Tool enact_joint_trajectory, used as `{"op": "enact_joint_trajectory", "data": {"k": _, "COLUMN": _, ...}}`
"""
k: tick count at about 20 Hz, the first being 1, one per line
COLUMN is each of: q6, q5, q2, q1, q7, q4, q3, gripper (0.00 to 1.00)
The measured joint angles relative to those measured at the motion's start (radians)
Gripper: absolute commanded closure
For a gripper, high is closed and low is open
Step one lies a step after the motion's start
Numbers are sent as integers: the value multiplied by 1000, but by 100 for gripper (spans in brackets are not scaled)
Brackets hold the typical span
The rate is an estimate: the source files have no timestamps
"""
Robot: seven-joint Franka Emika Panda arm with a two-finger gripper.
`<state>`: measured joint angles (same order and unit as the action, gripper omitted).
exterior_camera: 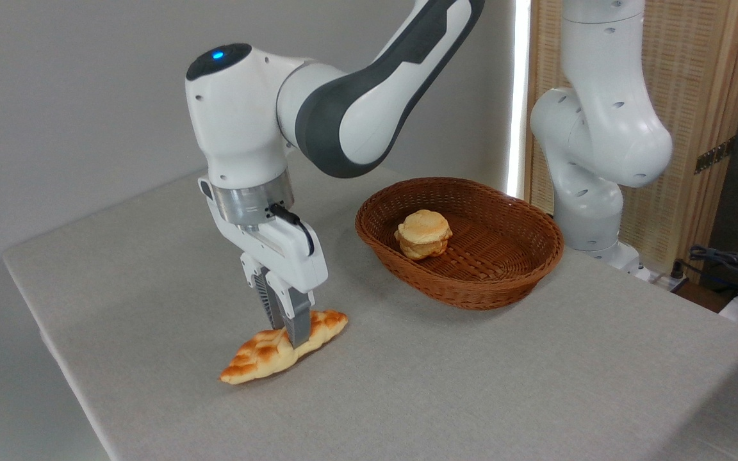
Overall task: Put bread into the basket
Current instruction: 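Lift the braided roll and carry it over the wicker basket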
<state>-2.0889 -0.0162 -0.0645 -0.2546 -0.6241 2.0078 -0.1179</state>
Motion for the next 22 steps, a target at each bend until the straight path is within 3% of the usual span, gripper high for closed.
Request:
{"op": "enact_joint_trajectory", "data": {"k": 5, "q6": 45, "q5": 0, "q2": 91, "q1": 0, "q7": 0, "q4": -7, "q3": -7, "gripper": 71}}
{"op": "enact_joint_trajectory", "data": {"k": 14, "q6": 348, "q5": 0, "q2": 271, "q1": 1, "q7": 0, "q4": 10, "q3": -15, "gripper": 66}}
{"op": "enact_joint_trajectory", "data": {"k": 22, "q6": 528, "q5": 0, "q2": 445, "q1": 1, "q7": 0, "q4": 174, "q3": -35, "gripper": 46}}
